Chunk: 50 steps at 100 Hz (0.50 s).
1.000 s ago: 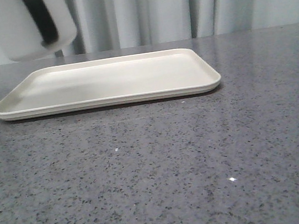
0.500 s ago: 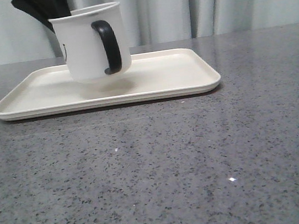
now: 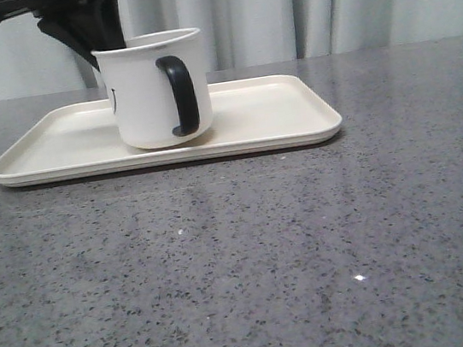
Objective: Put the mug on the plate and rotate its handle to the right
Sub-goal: 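Lower the mug onto the tray and open the left gripper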
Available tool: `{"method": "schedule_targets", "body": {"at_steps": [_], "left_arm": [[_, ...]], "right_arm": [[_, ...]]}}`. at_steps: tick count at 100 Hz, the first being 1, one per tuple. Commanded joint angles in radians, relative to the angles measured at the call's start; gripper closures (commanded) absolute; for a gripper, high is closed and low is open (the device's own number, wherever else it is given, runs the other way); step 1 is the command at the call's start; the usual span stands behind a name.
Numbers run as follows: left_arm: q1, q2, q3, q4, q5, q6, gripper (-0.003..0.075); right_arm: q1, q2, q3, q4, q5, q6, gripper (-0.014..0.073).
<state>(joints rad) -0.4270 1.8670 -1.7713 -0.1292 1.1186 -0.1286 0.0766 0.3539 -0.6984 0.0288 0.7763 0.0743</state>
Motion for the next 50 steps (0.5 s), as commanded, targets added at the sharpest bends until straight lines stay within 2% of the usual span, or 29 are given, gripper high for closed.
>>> {"method": "schedule_targets", "body": {"at_steps": [1, 12, 19, 38, 50], "left_arm": [[-0.008, -0.048, -0.036, -0.012, -0.035, -0.011, 0.0739], [-0.008, -0.048, -0.036, -0.012, -0.035, -0.006, 0.0726], [-0.008, -0.048, -0.036, -0.012, -0.035, -0.004, 0.0678], [-0.009, -0.048, -0.036, -0.012, -0.035, -0.002, 0.0424], [-0.009, -0.048, -0.036, -0.012, -0.035, -0.002, 0.0333]], "right_arm": [[0.0, 0.017, -0.034, -0.002, -0.075, -0.005, 0.001], [0.0, 0.017, -0.034, -0.002, -0.075, -0.005, 0.001], [0.0, 0.017, -0.034, -0.002, -0.075, -0.005, 0.001], [0.0, 0.017, -0.034, -0.002, -0.074, -0.005, 0.001], [0.0, 0.017, -0.034, -0.002, -0.072, -0.005, 0.001]]}}
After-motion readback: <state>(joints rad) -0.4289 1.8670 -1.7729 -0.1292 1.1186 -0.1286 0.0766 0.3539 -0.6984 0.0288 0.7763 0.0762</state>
